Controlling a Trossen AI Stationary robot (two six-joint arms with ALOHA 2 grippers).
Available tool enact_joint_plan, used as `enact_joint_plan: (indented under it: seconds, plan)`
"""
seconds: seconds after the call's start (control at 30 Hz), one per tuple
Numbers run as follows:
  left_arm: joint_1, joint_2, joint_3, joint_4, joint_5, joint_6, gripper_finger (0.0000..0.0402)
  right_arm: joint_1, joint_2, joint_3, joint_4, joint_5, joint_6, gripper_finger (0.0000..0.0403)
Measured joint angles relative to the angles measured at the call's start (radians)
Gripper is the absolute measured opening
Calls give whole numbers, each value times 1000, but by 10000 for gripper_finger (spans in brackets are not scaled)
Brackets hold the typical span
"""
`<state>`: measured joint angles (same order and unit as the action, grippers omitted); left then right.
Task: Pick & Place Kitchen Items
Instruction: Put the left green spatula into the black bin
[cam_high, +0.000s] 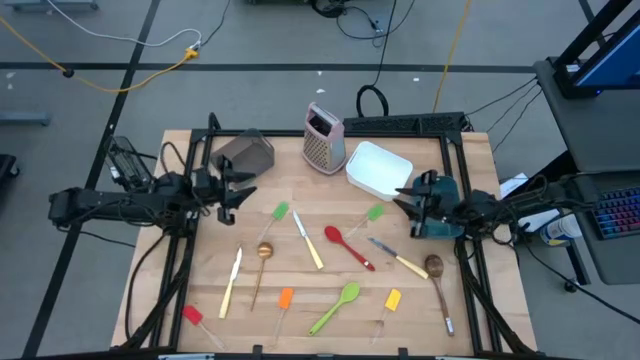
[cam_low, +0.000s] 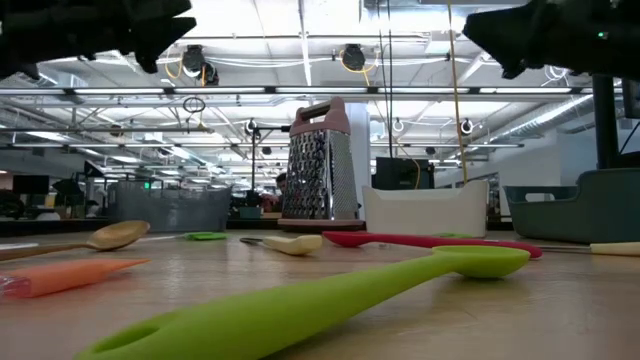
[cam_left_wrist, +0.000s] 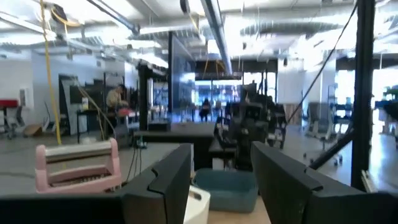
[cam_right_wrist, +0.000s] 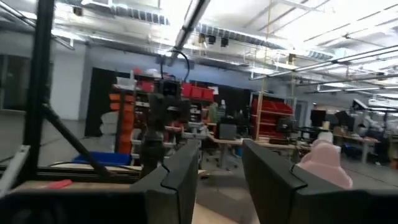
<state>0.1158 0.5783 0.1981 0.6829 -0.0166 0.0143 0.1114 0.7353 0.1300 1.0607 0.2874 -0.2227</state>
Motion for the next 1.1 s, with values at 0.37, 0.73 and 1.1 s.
enact_joint_plan:
  seconds: [0.37, 0.73, 1.1]
  plan:
    - [0, 209, 154, -162, -10, -37, 175, -45, 216, 39, -6, -4, 134, 121]
    - [-74, 376, 347, -508, -135, -46, 175, -45, 266, 39, 16, -3, 159, 121]
    - [-149, 559, 515, -898, -239, -356, 175, -44, 267, 39, -83, -2, 174, 121]
